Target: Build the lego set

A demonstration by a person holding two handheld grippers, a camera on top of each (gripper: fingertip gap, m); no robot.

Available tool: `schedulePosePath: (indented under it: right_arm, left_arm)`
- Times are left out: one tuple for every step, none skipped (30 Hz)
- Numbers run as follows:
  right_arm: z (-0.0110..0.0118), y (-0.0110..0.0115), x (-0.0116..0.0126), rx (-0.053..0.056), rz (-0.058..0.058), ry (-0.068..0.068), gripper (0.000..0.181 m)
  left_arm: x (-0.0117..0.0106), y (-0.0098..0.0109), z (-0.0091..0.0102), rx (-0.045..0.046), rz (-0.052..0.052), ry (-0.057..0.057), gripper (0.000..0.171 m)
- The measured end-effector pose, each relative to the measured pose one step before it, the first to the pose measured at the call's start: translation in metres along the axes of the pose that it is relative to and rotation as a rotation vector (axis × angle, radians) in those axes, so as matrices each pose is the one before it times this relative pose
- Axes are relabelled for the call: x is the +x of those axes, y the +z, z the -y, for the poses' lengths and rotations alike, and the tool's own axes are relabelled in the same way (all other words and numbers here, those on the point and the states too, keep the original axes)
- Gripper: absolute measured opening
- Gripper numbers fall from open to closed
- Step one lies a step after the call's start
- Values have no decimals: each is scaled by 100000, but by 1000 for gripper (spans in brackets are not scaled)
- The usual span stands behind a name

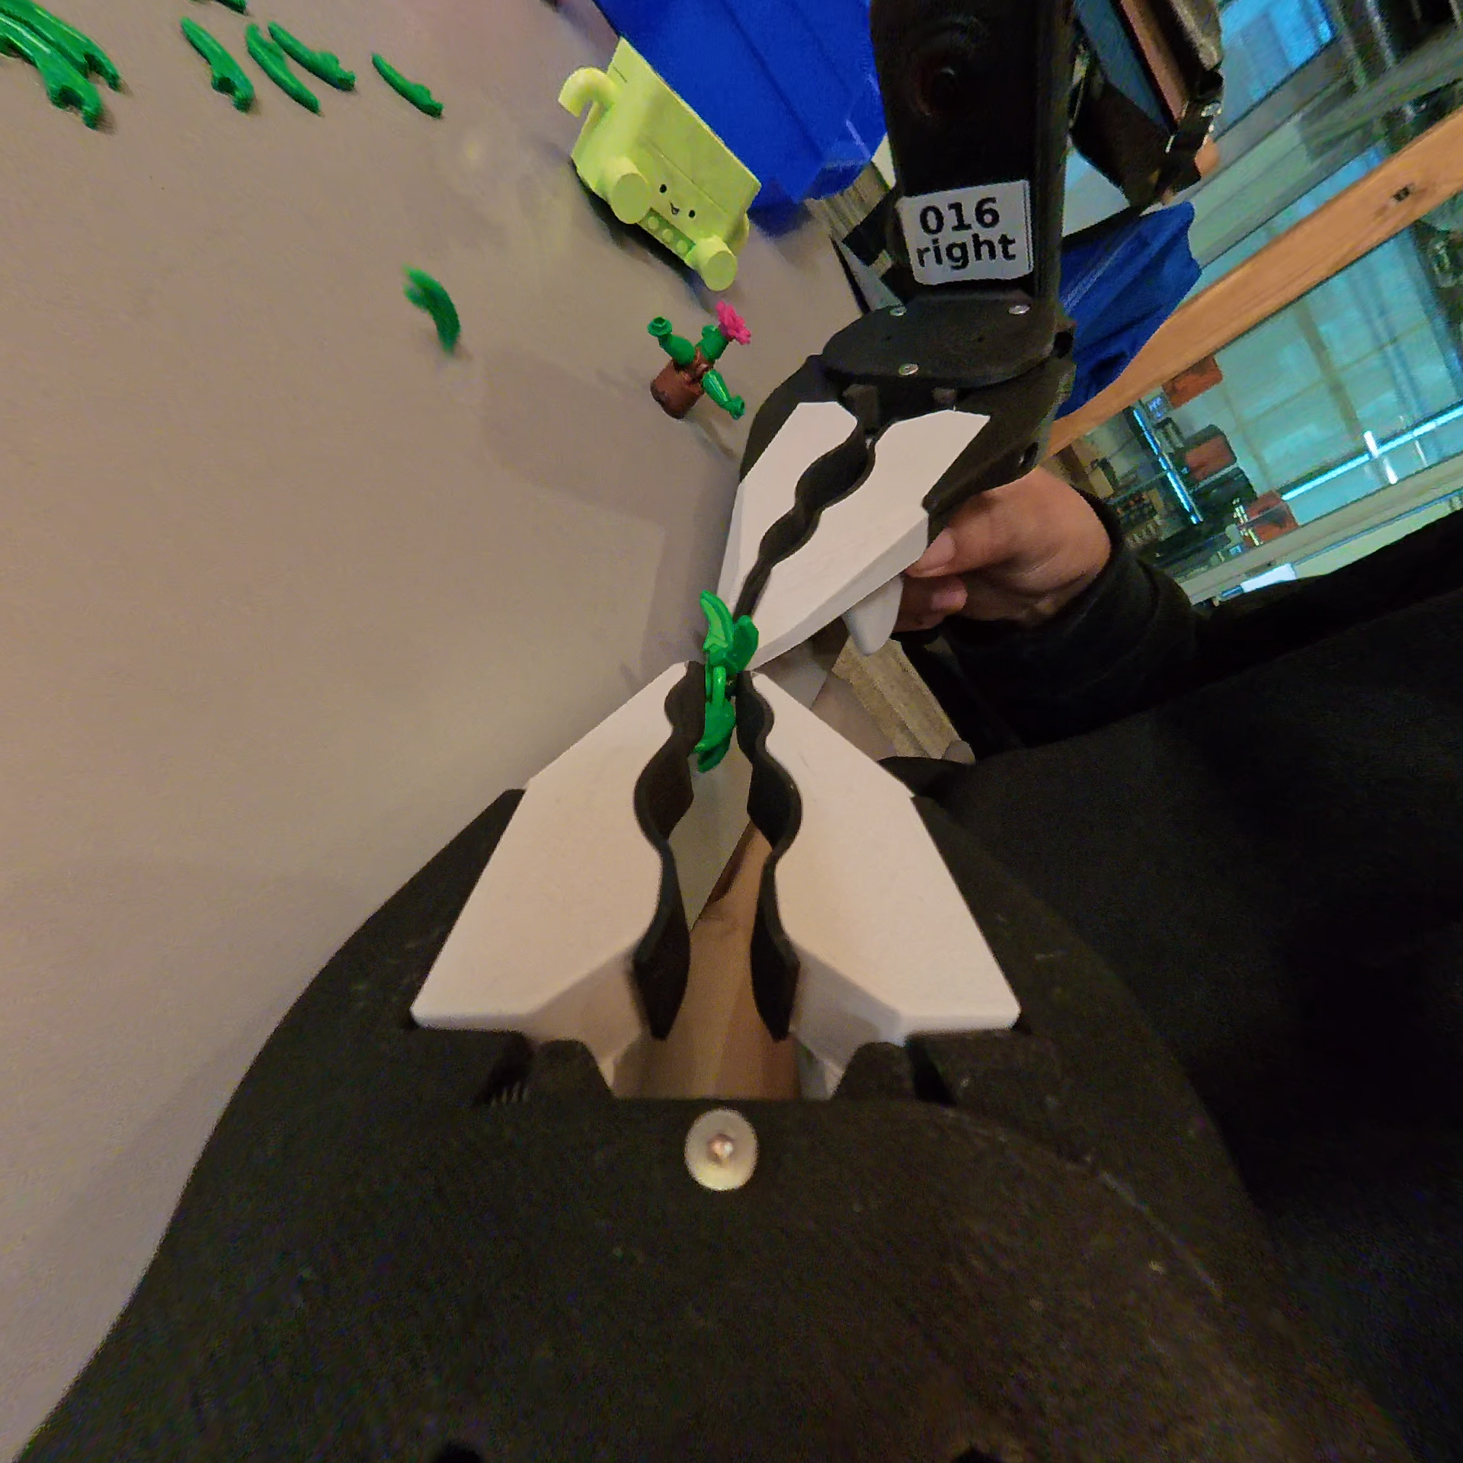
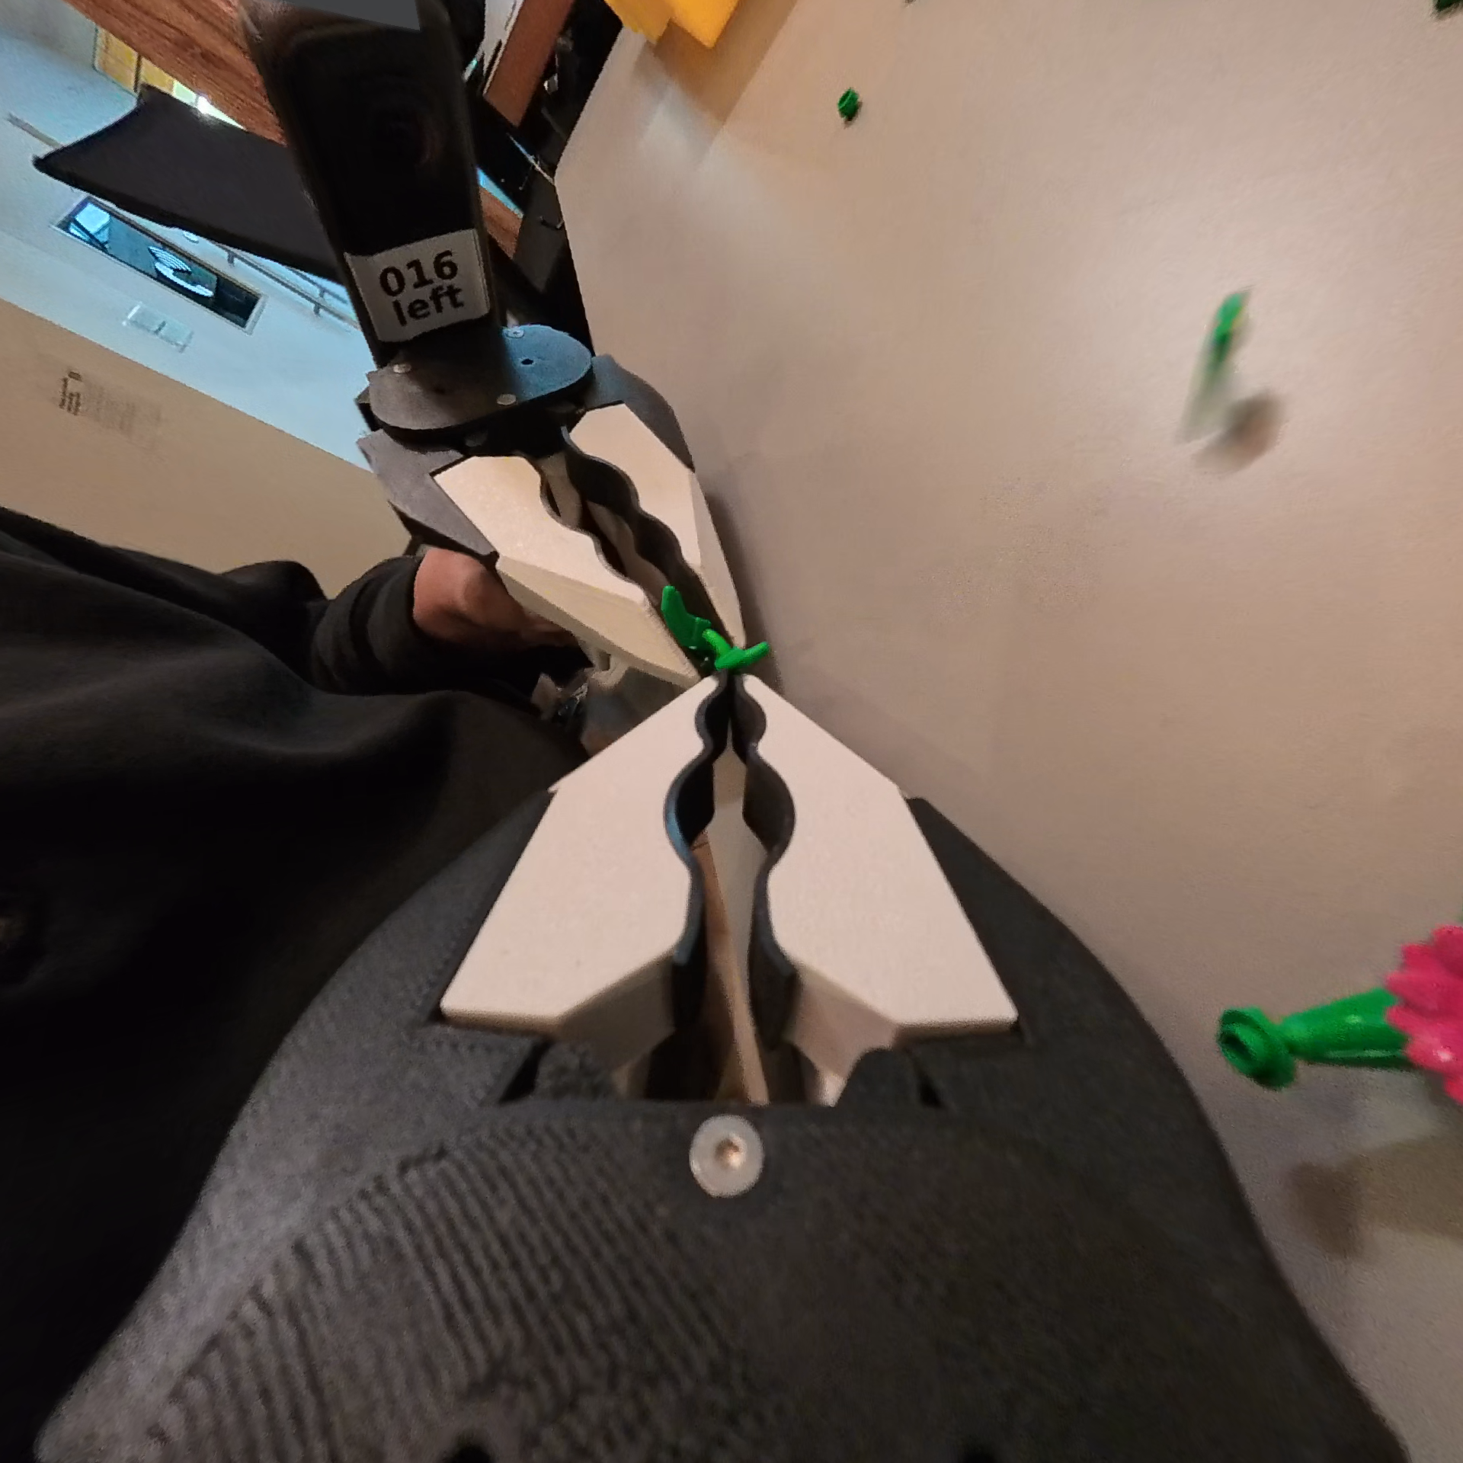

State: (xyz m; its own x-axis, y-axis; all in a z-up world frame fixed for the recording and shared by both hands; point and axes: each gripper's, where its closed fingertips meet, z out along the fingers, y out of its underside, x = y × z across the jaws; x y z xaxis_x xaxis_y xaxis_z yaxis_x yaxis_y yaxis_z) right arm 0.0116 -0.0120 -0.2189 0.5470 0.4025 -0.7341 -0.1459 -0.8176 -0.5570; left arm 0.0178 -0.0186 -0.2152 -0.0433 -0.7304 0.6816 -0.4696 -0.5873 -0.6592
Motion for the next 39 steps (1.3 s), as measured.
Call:
schedulePosePath:
  right_arm:
    - [31,-186,-93,696,-422,-280,0]
    - [115,-333,13,1512,-1456,-724,0]
    - [177,-472,128,1812,-2440,-1436,0]
    - [258,-536,185,2166,-3091,-2023,0]
    - [405,-541,49,2696,-2517,-2152,0]
    - [480,-507,-116,2776,-1626,-2224,0]
    - [639,-494,-132,3498,-1811,-2875,0]
    - [683,-463,34,3327,-3014,-3146,0]
    - [552,-402,190,2008,-3583,-3415,0]
    - [479,-324,475,1004,-5061,-4159,0]
    - [415,-298,851,199,-6923,-4690,0]
    - [371,-211,953,-558,-6585,-4894,1]
    - [404,-113,976,-880,-5639,-4311,4]
    - [438,5,975,-1166,-4464,-3399,7]
    - [513,121,996,-1124,-3486,-3123,10]
    - [524,286,1116,-778,-3069,-2827,11]
    - [449,452,1140,-1168,-2213,-1947,12]
    - [337,574,1100,-1823,-1324,-1579,12]
    - [169,653,1166,-2629,-1460,-1510,11]
    - [-29,627,1132,-3526,-1450,-1654,11]
    - [-155,565,1113,-3758,-1809,-1786,10]
    - [-305,485,1077,-4214,-2300,-1500,10]
    - [-370,383,926,-4288,-2408,-1586,10]
    - [-438,318,914,-4317,-3162,-1520,11]
    - [-472,300,761,-4164,-2848,-1337,11]
    - [-382,261,466,-3358,-1651,-865,11]
    - [-205,237,178,-2272,-249,85,10]
    - [-46,209,13,-1612,490,499,11]
    - [25,164,-60,-1446,540,363,11]
    - [66,144,-68,-1523,278,3,12]
    - [85,144,-71,-1556,45,-437,12]
    - [71,167,-29,-1860,-273,-651,13]
    - [-4,217,13,-2497,-317,-682,16]
    - [-60,255,-36,-2934,165,-723,17]
    - [-28,270,-43,-2678,501,-714,18]
    - [-29,260,-46,-2331,777,-569,18]
    - [151,127,-127,-933,1682,178,16]
    - [37,58,-172,-1547,2431,852,12]
    - [-12,36,-180,-1631,2620,1450,9]
  left_arm:
    - [17,-57,29,336,-95,292,6]
    - [29,-115,121,1171,-590,-356,6]
    - [53,-191,226,1626,-1255,-1159,5]
    - [60,-257,356,2085,-1827,-2183,6]
    - [31,-284,436,2294,-2065,-2981,5]
    - [23,-274,423,1854,-1772,-2802,5]
    - [4,-258,423,1503,-1003,-1687,5]
    - [-19,-219,450,1337,285,131,5]
    - [-48,-137,321,126,1203,1429,5]
    - [-81,-68,260,-396,1603,1882,5]
    - [-9,-34,293,-71,992,1658,5]
    - [83,6,274,84,-268,716,5]
    - [122,57,201,84,-1123,-133,5]
    - [66,92,140,136,-1124,-304,5]
    - [28,105,62,79,-870,-106,5]
    - [59,120,-7,38,-893,155,5]
    - [64,111,-60,25,-685,265,5]
    - [120,80,-79,189,-708,279,5]
    - [143,30,-55,443,-727,321,5]
    - [161,-6,-70,439,-727,334,5]
    - [138,-65,-64,418,-584,302,5]
    - [90,-89,-19,474,-358,201,5]
    - [62,-105,-18,380,-320,142,5]
    - [25,-108,-14,214,-189,86,5]
    - [-29,-99,7,342,-163,-12,5]
    - [-76,-93,18,248,-165,-390,5]
    - [-53,-69,4,215,-512,-800,5]
    - [-40,-67,29,331,-666,-968,5]
    - [-36,-59,26,349,-524,-803,5]
    - [-20,-35,1,71,-465,-644,5]
    - [-5,-23,9,59,-438,-418,5]
    - [10,-24,35,178,-405,-264,5]
    - [19,-23,17,102,-351,-206,5]
    - [28,-21,20,126,-387,-257,5]
    - [35,-23,33,165,-459,-313,5]
    - [56,-25,43,149,-502,-302,5]
    - [62,-16,46,147,-557,-292,5]
    - [57,-19,13,85,-426,-196,5]
    - [46,-5,4,-24,-329,-87,5]
